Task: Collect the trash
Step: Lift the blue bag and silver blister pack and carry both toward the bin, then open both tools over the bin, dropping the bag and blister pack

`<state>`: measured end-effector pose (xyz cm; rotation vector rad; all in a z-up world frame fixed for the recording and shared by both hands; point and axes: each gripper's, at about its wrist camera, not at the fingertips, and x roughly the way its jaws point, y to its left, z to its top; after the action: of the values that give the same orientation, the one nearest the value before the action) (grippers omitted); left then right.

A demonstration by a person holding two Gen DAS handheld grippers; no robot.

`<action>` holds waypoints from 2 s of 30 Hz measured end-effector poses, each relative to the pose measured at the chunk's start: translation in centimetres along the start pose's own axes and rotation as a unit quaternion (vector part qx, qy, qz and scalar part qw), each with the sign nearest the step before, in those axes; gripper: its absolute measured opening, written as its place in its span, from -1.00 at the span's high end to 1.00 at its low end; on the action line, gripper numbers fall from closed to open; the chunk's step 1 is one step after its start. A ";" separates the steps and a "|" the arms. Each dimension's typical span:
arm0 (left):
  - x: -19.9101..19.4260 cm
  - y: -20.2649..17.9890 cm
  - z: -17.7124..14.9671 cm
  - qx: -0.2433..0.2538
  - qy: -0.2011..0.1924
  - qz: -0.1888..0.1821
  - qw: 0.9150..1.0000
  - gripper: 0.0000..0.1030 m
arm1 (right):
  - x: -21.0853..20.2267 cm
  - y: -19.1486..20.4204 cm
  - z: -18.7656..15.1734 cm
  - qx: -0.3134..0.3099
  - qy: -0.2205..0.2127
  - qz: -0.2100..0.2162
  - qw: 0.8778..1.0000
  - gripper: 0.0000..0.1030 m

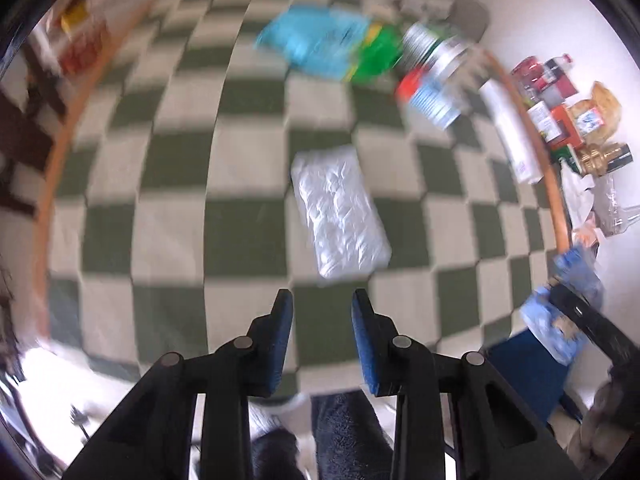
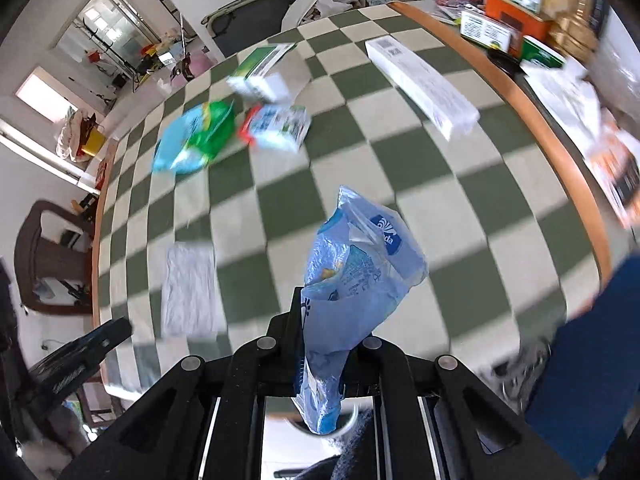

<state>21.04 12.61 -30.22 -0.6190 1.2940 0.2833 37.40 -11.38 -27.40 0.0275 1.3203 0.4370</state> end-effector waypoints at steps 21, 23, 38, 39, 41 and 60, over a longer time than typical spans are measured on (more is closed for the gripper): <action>8.7 -4.5 7.6 -0.069 0.019 0.039 0.997 -0.52 | 5.4 -5.7 -2.2 0.075 0.011 -0.056 0.996 0.78; 9.8 -6.5 8.2 -0.025 0.016 0.106 0.994 -0.51 | 6.0 -6.4 -1.6 0.080 0.015 -0.050 0.995 0.78; 6.6 -5.5 2.3 0.015 -0.006 0.036 0.999 -0.21 | 6.0 -8.7 -2.4 0.063 0.017 -0.022 0.998 0.78; 5.7 -4.7 1.0 0.011 -0.009 0.027 1.000 -0.21 | 5.7 -8.6 -2.8 0.060 0.017 -0.018 0.998 0.78; 4.4 -3.6 -1.1 0.002 -0.011 0.006 1.000 -0.21 | 5.1 -8.4 -4.0 0.056 0.018 -0.006 0.998 0.78; 19.4 11.9 -21.0 -0.111 0.109 -0.015 0.988 -0.21 | 24.5 -6.5 -31.6 0.071 0.253 0.113 0.958 0.78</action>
<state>3.07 7.41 -54.88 -0.8784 1.4734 0.3450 14.07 -16.54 -60.08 0.1995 1.8621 0.5663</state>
